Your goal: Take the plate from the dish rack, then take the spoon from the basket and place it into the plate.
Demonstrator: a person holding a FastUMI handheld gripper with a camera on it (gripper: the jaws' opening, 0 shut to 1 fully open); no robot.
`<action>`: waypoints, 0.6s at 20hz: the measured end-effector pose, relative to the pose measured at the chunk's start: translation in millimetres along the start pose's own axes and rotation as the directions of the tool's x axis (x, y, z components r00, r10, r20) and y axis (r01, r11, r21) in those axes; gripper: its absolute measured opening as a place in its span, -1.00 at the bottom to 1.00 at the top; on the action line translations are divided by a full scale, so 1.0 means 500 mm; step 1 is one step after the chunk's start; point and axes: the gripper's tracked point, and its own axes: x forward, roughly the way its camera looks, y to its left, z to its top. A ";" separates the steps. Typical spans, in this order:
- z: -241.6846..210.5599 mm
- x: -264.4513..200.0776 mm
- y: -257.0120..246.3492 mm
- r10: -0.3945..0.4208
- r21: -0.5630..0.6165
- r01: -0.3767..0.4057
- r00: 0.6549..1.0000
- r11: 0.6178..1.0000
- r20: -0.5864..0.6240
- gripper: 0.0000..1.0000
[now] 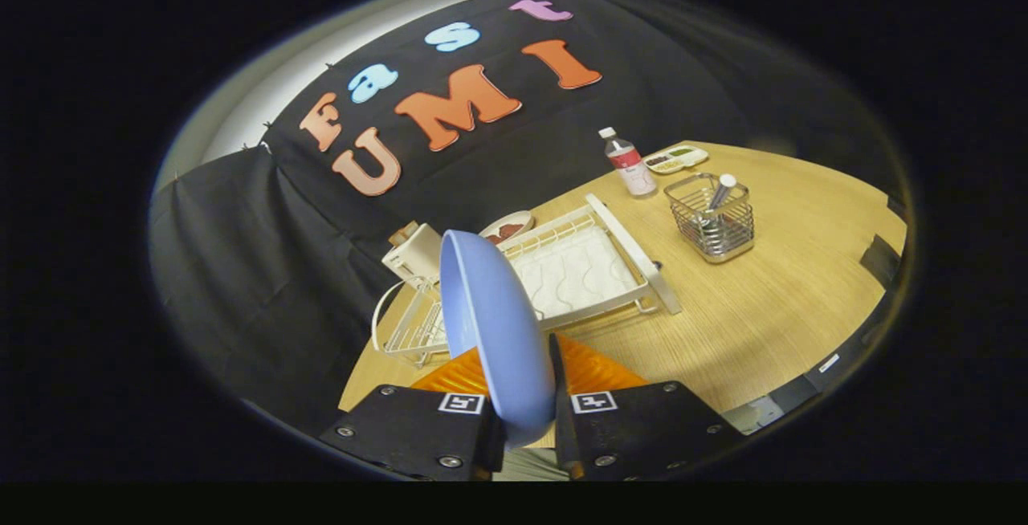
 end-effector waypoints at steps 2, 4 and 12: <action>-0.023 -0.006 -0.014 0.008 0.039 -0.008 1.000 0.999 -0.011 -0.50; -0.044 -0.007 -0.031 0.011 0.070 -0.009 1.000 0.998 -0.021 -0.50; -0.145 0.010 -0.073 0.054 0.267 -0.024 0.993 0.963 -0.106 -0.50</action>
